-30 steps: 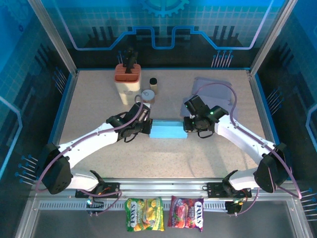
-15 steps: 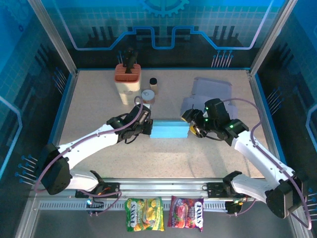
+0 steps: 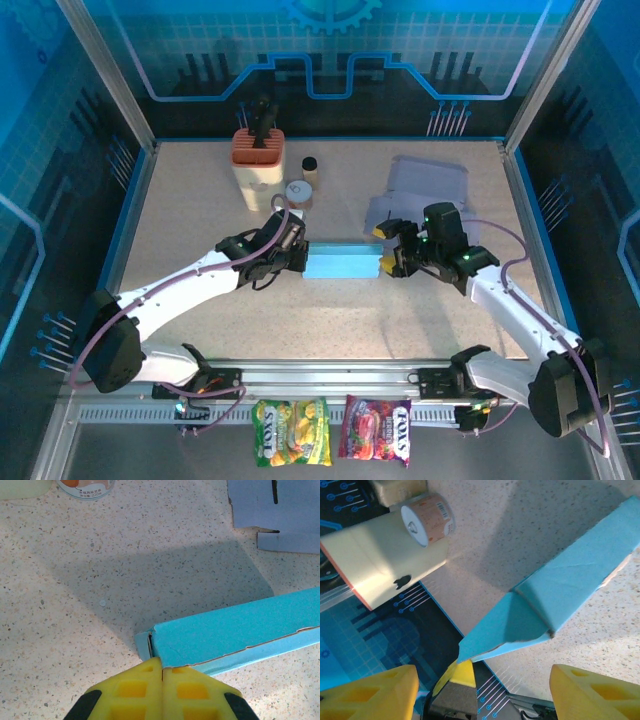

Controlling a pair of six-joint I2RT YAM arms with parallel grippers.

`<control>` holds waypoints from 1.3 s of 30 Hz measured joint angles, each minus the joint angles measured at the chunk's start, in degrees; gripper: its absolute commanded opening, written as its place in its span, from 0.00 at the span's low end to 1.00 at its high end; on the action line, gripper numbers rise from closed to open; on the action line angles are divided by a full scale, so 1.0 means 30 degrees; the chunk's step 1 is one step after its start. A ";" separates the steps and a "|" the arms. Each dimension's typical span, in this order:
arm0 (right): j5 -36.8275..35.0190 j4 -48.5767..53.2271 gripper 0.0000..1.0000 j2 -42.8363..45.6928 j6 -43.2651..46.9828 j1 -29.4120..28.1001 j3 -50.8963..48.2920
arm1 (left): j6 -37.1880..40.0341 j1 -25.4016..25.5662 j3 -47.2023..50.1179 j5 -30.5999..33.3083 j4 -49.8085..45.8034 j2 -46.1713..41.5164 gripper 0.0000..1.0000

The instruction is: Fold the paper box

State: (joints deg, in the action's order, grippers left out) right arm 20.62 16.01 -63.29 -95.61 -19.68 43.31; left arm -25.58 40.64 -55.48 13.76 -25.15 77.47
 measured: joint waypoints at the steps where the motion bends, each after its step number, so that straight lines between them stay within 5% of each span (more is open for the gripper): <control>1: 0.0102 -0.0022 0.69 -0.0036 -0.0007 0.0095 -0.0087 | 0.0000 0.0000 0.0000 0.0000 0.0000 0.0000 0.00; 19: 0.0896 -0.1180 0.39 -0.0911 0.0699 0.0867 -0.1268 | -0.0007 0.0015 -0.0007 0.0044 -0.0007 0.0007 0.00; 25: 0.0940 -0.1377 0.36 -0.0896 0.0954 0.0889 -0.1494 | -0.0029 0.0036 -0.0015 0.0044 -0.0022 0.0007 0.00; 33: 0.1013 -0.1515 0.33 -0.0714 0.1647 0.1035 -0.1800 | -0.1450 0.0109 -0.0073 -0.0568 -0.1858 -0.0816 0.47; 39: 0.1151 -0.1632 0.31 -0.0678 0.1982 0.1086 -0.1923 | -0.3694 -0.0925 -0.0073 -0.2652 -0.2295 -0.2251 0.51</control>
State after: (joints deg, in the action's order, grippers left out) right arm 24.08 11.11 -65.32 -89.67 -16.43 37.54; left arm -36.67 37.87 -55.70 5.80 -32.03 70.72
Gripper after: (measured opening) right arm 0.317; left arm 0.508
